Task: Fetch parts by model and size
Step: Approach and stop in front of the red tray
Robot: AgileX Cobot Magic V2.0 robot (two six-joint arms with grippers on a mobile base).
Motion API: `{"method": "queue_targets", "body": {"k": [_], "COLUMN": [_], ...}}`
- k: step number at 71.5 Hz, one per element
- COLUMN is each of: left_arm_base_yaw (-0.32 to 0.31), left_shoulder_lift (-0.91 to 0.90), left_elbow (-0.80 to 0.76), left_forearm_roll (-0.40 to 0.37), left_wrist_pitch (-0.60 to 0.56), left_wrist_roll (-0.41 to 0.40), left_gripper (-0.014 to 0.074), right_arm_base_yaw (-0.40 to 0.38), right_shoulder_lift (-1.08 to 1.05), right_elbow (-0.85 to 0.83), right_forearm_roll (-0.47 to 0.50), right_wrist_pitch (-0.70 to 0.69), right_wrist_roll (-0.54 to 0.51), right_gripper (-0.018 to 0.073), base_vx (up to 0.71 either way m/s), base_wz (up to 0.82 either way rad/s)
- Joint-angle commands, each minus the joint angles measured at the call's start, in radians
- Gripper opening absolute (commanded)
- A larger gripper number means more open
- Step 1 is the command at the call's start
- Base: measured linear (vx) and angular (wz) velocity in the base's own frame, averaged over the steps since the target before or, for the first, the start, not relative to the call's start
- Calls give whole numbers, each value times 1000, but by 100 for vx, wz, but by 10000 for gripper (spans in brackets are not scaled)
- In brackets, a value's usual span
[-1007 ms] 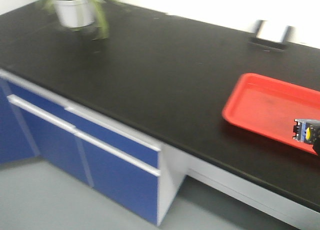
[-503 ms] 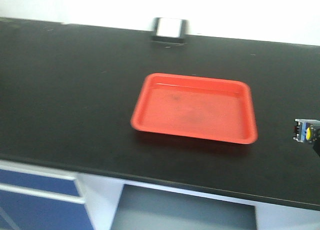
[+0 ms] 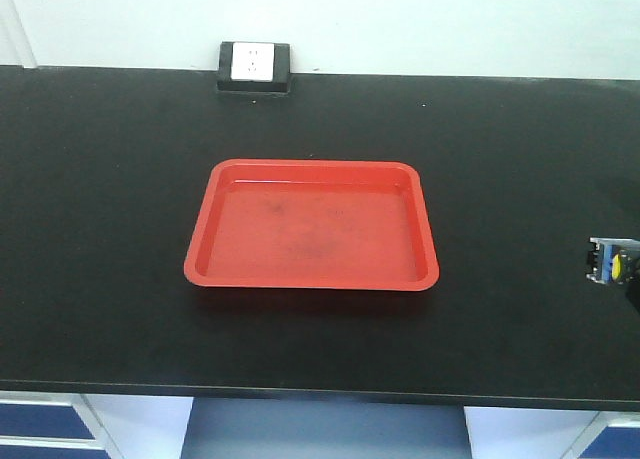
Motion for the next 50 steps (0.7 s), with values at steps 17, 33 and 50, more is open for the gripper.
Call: {"method": "queue_targets", "body": {"k": [17, 33, 50], "left_arm_base_yaw": [-5, -5, -5], "left_shoulder_lift": [13, 13, 13], "left_elbow": [-22, -22, -22], "left_forearm_roll": [-9, -9, -9], "left_wrist_pitch": [-64, -64, -64], "left_wrist_roll": [-1, -1, -1], "left_gripper": [-6, -6, -6], "right_arm_base_yaw": [-3, -3, -3], "right_shoulder_lift": [7, 7, 7], "right_elbow": [-28, -28, -28], "right_forearm_roll": [-3, -3, -3], "right_wrist_pitch": [-83, -83, -83], "right_wrist_roll": [-6, -6, -6], "right_gripper": [-10, -10, -10], "base_vx": [4, 6, 7], "base_wz": [-4, -5, -4]}}
